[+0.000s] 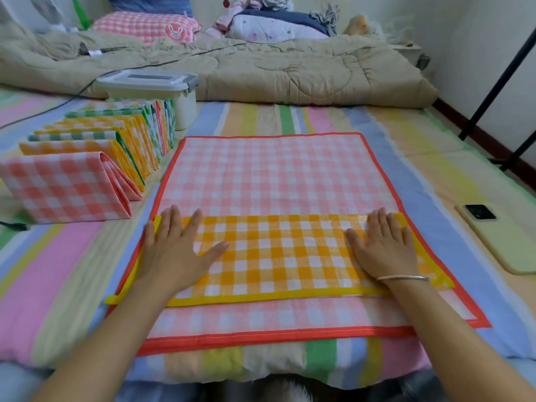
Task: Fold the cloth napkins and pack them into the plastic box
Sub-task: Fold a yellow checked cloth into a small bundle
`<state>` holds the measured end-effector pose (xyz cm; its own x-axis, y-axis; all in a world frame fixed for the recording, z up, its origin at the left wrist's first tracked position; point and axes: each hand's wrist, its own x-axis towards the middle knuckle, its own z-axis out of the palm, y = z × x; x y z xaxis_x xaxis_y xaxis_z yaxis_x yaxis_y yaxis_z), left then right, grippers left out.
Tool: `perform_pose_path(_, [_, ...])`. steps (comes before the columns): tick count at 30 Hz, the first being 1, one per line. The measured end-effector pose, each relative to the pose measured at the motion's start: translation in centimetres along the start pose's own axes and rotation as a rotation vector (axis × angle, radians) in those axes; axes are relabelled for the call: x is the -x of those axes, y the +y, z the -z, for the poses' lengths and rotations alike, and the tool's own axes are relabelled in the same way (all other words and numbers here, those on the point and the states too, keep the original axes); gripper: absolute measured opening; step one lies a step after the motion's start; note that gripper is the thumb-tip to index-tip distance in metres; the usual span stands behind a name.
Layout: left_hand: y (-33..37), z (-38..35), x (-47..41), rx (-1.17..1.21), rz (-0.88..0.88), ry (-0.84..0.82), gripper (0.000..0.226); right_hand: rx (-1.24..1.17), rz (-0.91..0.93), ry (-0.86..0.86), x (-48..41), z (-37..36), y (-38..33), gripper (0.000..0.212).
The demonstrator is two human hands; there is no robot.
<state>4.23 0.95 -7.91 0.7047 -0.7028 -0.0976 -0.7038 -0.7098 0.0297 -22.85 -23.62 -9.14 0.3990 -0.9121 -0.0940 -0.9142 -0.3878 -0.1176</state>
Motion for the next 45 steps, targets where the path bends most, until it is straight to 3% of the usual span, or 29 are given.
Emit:
perform_pose_path(5, [0.3,-0.5,-0.2,-0.003,0.022,-0.033,0.104,0.0,-0.033,0.015,-0.1,0.2,0.0,0.083])
perform_pose_path(9, [1.3,0.9,0.4,-0.171,0.009,0.025,0.1,-0.039,-0.031,0.003,-0.2,0.3,-0.1,0.083])
perform_pose_path(12, [5.8,3.3,1.5,-0.164,-0.241,0.143,0.079,-0.108,-0.031,-0.006,-0.5,0.4,0.0,0.079])
perform_pose_path(16, [14.1,3.5,2.3,0.107,-0.722,0.084,0.063,-0.402,0.064,0.188,-0.4,1.2,0.9,0.056])
perform_pose_path(19, [17.4,2.0,1.7,0.193,-0.755,-0.007,0.063,-0.609,0.143,0.232,1.1,2.6,2.8,0.048])
perform_pose_path(22, [18.2,0.4,1.5,0.171,-0.681,-0.102,0.071,-0.299,0.233,0.169,2.7,2.8,5.3,0.056])
perform_pose_path(24, [18.3,-0.2,1.5,0.119,-0.683,-0.101,0.078,-0.102,0.222,0.031,4.2,2.6,6.6,0.065])
perform_pose_path(28, [18.2,-0.5,1.5,0.057,-0.7,-0.155,0.1,-0.027,0.235,-0.042,5.8,1.7,7.8,0.09])
perform_pose_path(31, [18.1,-0.6,1.4,0.035,-0.709,-0.168,0.109,-0.099,0.237,0.018,5.9,1.4,7.9,0.087])
perform_pose_path(33, [18.0,-0.8,1.4,0.03,-0.712,-0.161,0.112,-0.197,0.229,0.165,6.4,1.8,7.9,0.077])
perform_pose_path(36, [18.0,-0.9,1.4,0.021,-0.71,-0.142,0.117,-0.329,0.153,0.564,8.5,2.9,8.0,0.034])
perform_pose_path(37, [18.0,-1.0,1.4,0.019,-0.709,-0.139,0.118,-0.37,0.073,0.569,9.5,3.6,7.9,0.027])
perform_pose_path(38, [18.0,-1.0,1.5,0.019,-0.71,-0.139,0.118,-0.425,-0.024,0.46,10.4,4.3,7.7,0.035])
perform_pose_path(40, [18.0,-1.0,1.5,0.021,-0.71,-0.143,0.118,-0.622,-0.209,-0.012,11.6,5.4,7.0,0.049])
perform_pose_path(42, [18.0,-0.9,1.4,0.015,-0.713,-0.149,0.118,-0.888,-0.322,-0.371,12.1,5.5,6.5,0.042])
perform_pose_path(45, [17.9,-0.9,1.4,0.017,-0.721,-0.148,0.115,-1.145,-0.407,-0.451,12.2,5.4,6.5,0.038])
